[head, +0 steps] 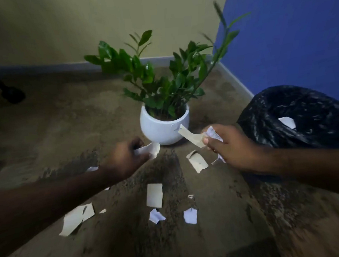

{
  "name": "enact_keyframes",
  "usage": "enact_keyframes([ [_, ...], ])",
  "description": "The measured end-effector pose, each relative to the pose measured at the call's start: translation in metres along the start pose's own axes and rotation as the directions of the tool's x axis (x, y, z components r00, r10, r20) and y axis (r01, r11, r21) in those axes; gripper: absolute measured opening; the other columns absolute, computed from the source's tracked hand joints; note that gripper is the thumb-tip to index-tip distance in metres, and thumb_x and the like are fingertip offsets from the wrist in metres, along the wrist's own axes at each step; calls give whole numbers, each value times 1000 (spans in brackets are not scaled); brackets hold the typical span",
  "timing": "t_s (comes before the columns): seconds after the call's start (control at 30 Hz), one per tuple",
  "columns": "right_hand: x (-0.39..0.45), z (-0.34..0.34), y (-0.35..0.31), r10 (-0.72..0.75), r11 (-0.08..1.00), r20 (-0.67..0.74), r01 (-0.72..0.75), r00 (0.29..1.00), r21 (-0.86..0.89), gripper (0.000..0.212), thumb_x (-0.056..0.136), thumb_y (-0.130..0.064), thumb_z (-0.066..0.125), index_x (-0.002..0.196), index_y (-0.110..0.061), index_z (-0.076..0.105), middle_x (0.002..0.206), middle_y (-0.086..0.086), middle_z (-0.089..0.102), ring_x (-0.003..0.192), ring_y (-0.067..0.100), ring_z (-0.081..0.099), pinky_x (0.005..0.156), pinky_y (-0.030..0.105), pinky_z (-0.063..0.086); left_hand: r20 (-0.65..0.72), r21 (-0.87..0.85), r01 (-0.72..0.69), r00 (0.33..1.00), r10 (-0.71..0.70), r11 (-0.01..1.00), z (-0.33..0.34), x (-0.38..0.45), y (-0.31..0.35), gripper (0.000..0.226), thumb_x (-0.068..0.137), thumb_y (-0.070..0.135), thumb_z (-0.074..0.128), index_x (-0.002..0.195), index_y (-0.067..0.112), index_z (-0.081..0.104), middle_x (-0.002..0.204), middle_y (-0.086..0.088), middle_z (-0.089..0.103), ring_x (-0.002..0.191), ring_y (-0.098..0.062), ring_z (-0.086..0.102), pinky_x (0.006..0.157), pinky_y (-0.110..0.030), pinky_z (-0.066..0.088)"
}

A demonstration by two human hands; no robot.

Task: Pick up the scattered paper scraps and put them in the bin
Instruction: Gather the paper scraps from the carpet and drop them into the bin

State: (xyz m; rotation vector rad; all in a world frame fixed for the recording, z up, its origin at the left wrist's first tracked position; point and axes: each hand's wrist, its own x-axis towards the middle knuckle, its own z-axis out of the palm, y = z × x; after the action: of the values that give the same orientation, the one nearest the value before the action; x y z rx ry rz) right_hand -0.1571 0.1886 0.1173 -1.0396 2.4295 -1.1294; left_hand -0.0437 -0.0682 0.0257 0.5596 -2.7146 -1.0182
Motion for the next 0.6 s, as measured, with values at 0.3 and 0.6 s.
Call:
enact_keyframes([
  [0.3,-11,-76,18,266,866,-178,-153,947,476,14,90,3,60,82,-9,62,79,9,67,73,14,65,67,27,51,61,3,-253,966,253,967,5,24,90,33,68,31,86,65,24,54,60,9,54,56,1,50,51,-14,35],
  [0.6,-6,-158,57,504,751,-466,-103,727,652,14,87,7,61,85,-6,64,81,9,63,66,19,61,61,30,49,-34,-400,-286,954,298,871,46,61,236,28,69,28,86,67,21,58,68,8,61,60,-3,53,54,-19,42],
])
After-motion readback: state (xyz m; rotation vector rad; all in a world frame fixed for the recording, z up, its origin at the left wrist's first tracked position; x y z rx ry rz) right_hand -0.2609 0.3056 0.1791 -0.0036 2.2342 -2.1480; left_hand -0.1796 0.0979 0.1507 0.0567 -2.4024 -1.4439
